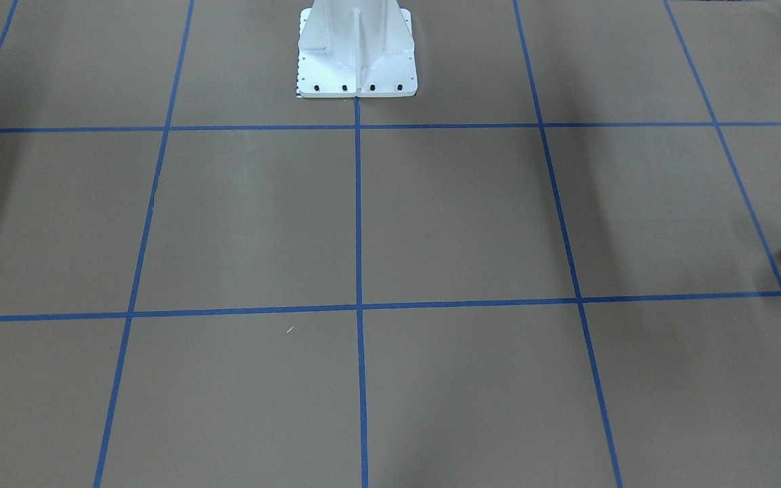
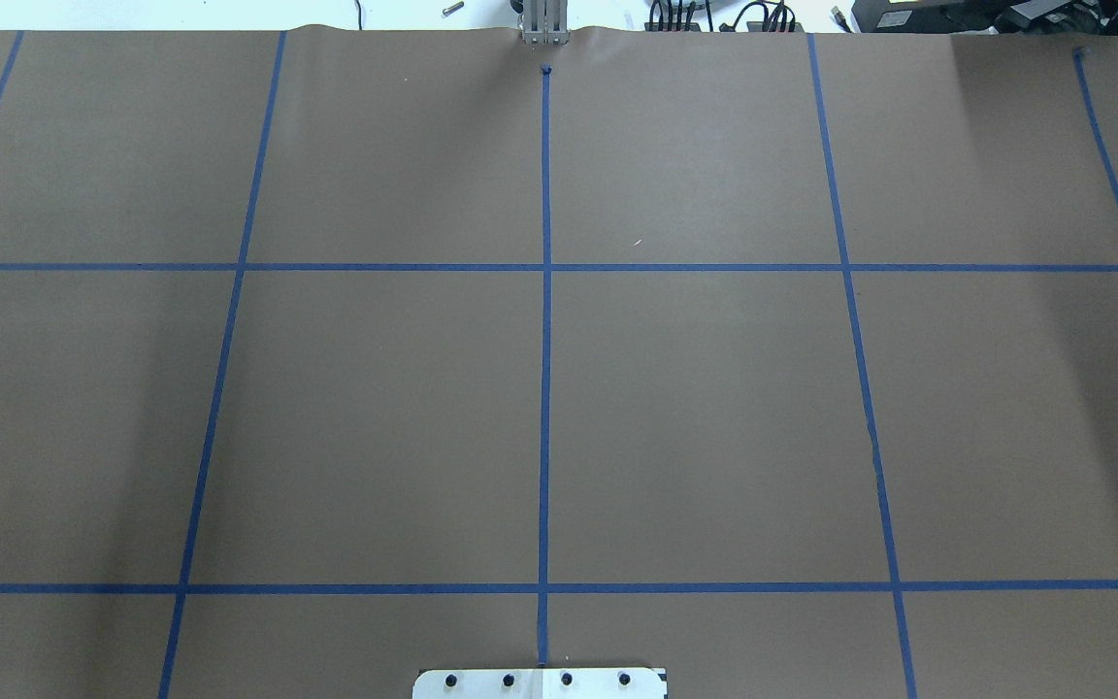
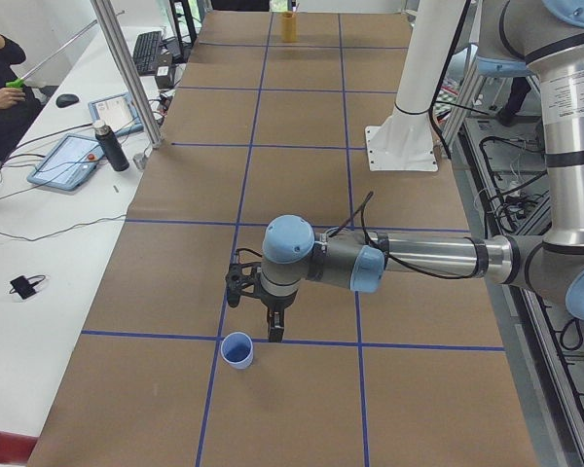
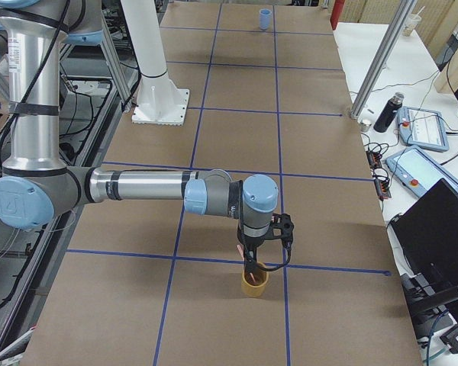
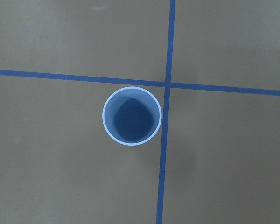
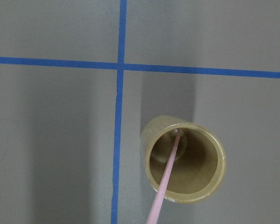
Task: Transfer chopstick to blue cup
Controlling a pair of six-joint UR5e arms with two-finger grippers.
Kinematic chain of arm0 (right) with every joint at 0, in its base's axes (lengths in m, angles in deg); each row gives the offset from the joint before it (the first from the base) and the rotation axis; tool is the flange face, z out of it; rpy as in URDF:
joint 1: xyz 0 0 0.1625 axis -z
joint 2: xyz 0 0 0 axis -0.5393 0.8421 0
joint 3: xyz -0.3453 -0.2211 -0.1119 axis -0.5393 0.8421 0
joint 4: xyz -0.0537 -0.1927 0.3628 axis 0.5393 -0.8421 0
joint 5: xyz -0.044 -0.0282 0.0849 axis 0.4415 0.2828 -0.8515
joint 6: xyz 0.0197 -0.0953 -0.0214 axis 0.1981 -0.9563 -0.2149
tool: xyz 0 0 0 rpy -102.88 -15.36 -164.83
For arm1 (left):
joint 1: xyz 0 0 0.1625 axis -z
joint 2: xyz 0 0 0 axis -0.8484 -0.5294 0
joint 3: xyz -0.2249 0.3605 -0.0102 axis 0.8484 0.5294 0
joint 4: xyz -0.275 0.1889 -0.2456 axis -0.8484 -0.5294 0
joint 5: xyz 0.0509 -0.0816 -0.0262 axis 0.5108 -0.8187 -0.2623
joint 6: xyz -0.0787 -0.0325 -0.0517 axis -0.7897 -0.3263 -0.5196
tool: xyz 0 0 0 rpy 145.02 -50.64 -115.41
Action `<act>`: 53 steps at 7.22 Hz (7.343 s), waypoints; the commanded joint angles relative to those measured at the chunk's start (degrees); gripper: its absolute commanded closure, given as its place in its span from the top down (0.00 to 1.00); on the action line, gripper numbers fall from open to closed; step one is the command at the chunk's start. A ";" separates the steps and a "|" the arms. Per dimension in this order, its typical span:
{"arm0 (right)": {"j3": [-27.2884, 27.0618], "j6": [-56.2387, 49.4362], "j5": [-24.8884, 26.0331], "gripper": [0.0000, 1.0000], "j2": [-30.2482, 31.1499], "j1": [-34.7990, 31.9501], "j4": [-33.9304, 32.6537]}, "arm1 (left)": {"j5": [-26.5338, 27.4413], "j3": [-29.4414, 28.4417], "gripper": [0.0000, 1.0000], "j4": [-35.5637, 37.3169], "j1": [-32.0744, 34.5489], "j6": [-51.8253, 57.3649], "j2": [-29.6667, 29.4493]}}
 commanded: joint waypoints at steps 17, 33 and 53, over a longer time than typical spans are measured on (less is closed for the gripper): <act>0.10 1.13 -4.19 1.00 -3.07 0.35 0.03 | 1.17 -32.03 0.98 -19.56 -5.23 -5.65 -14.09; -0.86 1.04 -5.94 1.00 -2.63 0.44 0.12 | -3.57 -12.08 0.00 22.51 -5.41 -6.44 -30.40; -1.30 0.95 -9.37 1.00 -1.92 0.44 0.12 | 11.18 -29.30 0.99 4.44 -52.87 -68.77 -66.47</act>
